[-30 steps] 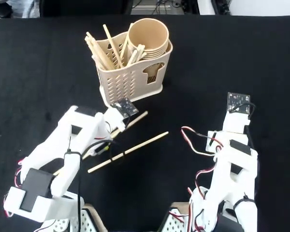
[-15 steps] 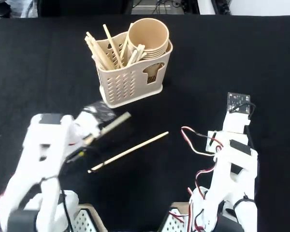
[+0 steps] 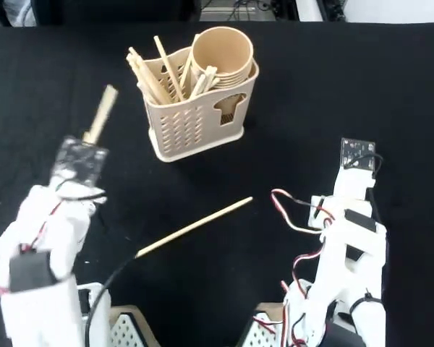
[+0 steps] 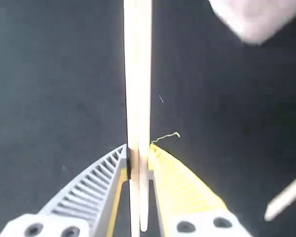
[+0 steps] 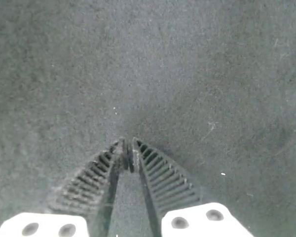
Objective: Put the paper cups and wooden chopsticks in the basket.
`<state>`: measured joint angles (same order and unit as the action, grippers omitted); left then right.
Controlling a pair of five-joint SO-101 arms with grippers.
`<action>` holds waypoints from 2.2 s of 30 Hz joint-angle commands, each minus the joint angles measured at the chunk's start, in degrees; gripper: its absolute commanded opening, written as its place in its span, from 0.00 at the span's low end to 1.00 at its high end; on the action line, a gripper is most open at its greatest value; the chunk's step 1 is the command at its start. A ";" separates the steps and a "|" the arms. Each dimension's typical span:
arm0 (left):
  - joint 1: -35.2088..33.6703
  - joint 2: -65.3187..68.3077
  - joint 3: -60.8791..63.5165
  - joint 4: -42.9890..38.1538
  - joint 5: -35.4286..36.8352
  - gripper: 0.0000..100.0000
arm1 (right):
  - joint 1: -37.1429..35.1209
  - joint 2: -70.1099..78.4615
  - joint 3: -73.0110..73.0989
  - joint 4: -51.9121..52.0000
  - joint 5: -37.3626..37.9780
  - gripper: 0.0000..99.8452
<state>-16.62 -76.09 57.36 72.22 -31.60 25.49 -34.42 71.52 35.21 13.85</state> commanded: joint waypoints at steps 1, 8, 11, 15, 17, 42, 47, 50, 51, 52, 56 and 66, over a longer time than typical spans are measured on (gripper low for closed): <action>0.22 -10.64 -8.66 -0.97 18.64 0.03 | -0.35 0.13 -1.36 -1.05 0.18 0.02; 3.03 -10.37 -10.59 -32.79 41.49 0.03 | -0.35 0.13 -1.36 -1.05 0.18 0.02; 9.45 -6.24 -12.18 -47.38 41.58 0.03 | -0.35 0.13 -1.36 -1.05 0.18 0.02; 20.44 5.45 -20.00 -54.95 33.93 0.03 | -0.35 0.13 -1.36 -1.05 0.18 0.02; 24.04 13.54 -24.66 -54.95 30.77 0.03 | -0.35 0.13 -1.36 -1.05 0.18 0.02; 24.84 51.25 -33.98 -69.63 37.98 0.03 | -0.18 0.13 -1.36 -0.70 0.18 0.02; 25.27 51.60 -29.85 -69.27 36.84 0.03 | -0.18 0.13 -1.45 -0.88 0.18 0.02; 26.33 51.60 -26.59 -67.87 30.24 0.03 | -0.18 0.13 -1.45 -0.97 0.18 0.02; 26.77 51.60 -25.89 -66.46 28.75 0.03 | -0.18 0.13 -1.45 -0.97 0.18 0.03; 27.12 51.60 -25.27 -65.05 27.60 0.04 | -0.18 0.13 -1.45 -0.97 0.18 0.03; 27.65 49.67 -23.96 -58.20 29.36 0.15 | -0.18 0.13 -1.45 -0.97 0.18 0.03; 29.76 33.67 -23.96 -43.34 34.20 0.22 | -0.18 0.13 -1.54 -0.97 0.18 0.03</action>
<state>10.81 -35.12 33.80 25.54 1.89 25.49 -34.42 71.52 35.21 13.85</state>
